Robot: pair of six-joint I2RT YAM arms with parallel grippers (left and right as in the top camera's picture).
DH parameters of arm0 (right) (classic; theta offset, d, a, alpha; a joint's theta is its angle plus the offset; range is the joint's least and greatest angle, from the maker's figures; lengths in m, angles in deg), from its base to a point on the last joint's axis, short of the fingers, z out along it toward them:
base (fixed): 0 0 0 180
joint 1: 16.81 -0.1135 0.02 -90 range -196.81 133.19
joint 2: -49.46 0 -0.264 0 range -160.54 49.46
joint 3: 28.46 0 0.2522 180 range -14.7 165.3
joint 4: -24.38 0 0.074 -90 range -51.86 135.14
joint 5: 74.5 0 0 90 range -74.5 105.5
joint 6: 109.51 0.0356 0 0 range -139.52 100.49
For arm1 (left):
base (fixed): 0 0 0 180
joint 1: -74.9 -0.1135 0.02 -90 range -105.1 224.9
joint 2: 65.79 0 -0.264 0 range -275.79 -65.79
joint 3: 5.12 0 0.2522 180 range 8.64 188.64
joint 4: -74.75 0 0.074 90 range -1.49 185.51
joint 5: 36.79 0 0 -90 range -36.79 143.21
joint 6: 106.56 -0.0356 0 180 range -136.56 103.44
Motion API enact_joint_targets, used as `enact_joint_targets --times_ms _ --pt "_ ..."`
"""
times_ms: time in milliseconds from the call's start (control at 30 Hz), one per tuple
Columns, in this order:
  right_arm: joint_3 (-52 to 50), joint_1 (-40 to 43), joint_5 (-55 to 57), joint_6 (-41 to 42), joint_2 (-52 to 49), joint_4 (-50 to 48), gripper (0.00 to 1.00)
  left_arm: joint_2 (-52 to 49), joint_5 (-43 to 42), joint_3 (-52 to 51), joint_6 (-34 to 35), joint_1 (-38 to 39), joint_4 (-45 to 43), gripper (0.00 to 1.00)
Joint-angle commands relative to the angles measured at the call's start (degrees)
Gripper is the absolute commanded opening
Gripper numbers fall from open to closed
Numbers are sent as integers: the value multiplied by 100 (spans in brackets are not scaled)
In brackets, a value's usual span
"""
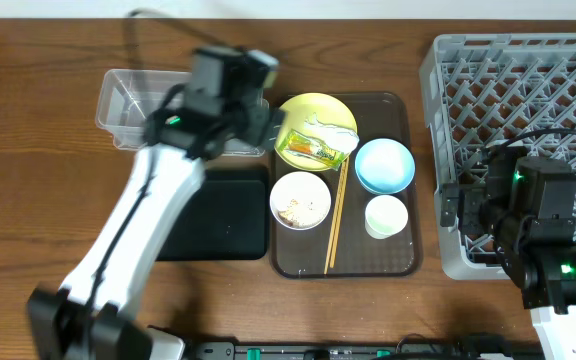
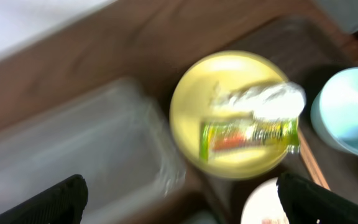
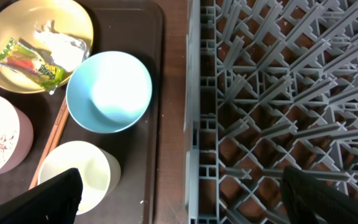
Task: Sort waste into correct bins and load items into the dishwasher rack
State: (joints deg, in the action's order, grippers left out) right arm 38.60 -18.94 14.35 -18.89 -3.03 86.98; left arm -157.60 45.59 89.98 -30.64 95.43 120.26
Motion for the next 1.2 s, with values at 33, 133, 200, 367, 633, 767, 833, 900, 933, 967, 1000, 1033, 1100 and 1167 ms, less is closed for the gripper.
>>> enact_joint_targets --times_ms 33,133,200,367,633,767,833,900,933,967,1000,1033,1100,1167 --pt "116 -74 -42 17 9 -2 99 -566 -76 184 -662 367 -597 99" --pt "116 -74 -42 17 9 0 99 -841 -157 181 -658 487 -876 99" --pt "116 -74 -42 17 9 7 99 -1025 -507 181 -664 564 -1091 99" --pt "116 -74 -44 17 9 17 99 -1491 -678 170 -667 662 -1631 99" --pt "116 -72 -42 17 9 35 99 -2337 -697 170 -667 743 -1978 99" --pt "116 -74 -44 17 9 42 99 -2634 -697 170 -667 839 -2124 99" --pt "116 -74 -42 17 9 46 99 -2765 -697 170 -669 890 -2199 100" --pt "116 -74 -42 17 9 42 99 -2885 -695 170 -669 940 -2218 99" --pt "116 -74 -44 17 9 42 99 -2944 -695 170 -669 962 -2218 97" --pt "116 -74 -44 17 9 48 99 -2992 -695 170 -667 981 -2214 93" --pt "116 -74 -44 17 9 48 99 -3038 -695 170 -667 984 -2214 90" --pt "116 -74 -44 17 9 48 99 -3060 -695 170 -667 984 -2208 87" --pt "116 -74 -44 17 9 46 99 -3069 -693 166 -669 981 -2216 75" --pt "116 -74 -44 17 9 44 99 -3067 -691 168 -669 975 -2284 59"
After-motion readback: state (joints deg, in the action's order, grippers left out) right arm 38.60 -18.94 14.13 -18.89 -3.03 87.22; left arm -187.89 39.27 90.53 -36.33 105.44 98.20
